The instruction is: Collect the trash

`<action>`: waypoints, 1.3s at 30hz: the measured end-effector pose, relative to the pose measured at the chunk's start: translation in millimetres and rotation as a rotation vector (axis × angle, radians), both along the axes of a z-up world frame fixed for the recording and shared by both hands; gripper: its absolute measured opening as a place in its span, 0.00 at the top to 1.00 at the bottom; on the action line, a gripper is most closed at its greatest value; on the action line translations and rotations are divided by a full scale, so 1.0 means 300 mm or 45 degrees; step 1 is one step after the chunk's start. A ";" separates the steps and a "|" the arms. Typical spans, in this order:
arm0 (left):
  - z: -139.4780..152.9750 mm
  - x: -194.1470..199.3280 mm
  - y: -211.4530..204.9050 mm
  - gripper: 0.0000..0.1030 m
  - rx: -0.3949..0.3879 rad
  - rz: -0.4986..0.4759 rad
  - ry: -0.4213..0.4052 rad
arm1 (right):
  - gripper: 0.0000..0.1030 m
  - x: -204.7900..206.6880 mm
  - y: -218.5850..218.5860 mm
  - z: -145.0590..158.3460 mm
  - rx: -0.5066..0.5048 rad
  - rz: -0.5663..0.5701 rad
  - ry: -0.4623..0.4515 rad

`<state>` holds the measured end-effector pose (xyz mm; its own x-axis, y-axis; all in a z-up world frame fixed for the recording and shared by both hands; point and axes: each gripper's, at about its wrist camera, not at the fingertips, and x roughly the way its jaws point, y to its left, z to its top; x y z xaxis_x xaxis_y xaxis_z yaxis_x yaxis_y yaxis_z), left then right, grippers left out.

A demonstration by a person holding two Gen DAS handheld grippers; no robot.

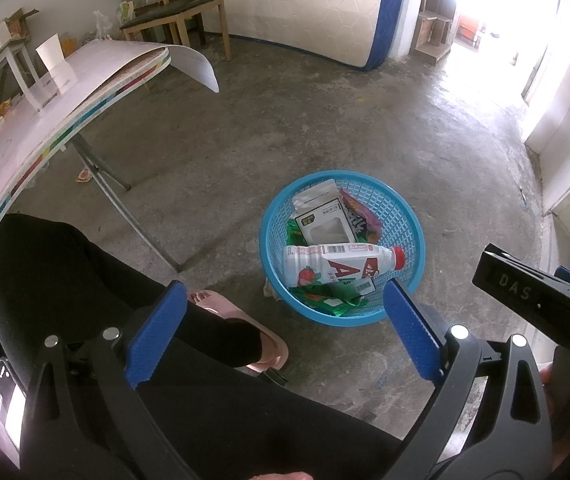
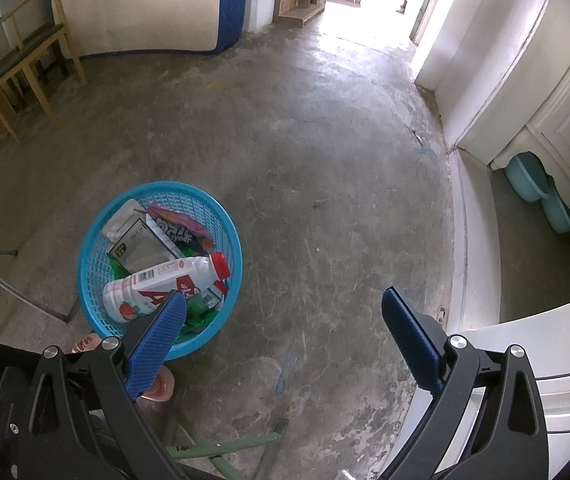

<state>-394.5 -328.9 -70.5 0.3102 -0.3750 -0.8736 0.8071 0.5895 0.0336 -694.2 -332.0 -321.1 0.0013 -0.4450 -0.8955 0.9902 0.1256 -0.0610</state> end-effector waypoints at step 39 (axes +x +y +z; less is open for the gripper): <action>0.001 -0.004 -0.003 0.08 -0.003 0.000 -0.002 | 0.07 -0.007 -0.009 -0.012 0.026 -0.006 0.003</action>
<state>-395.6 -329.8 -70.2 0.3113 -0.3771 -0.8723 0.8070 0.5896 0.0330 -696.4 -334.7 -324.7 -0.0027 -0.4266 -0.9044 0.9906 0.1225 -0.0607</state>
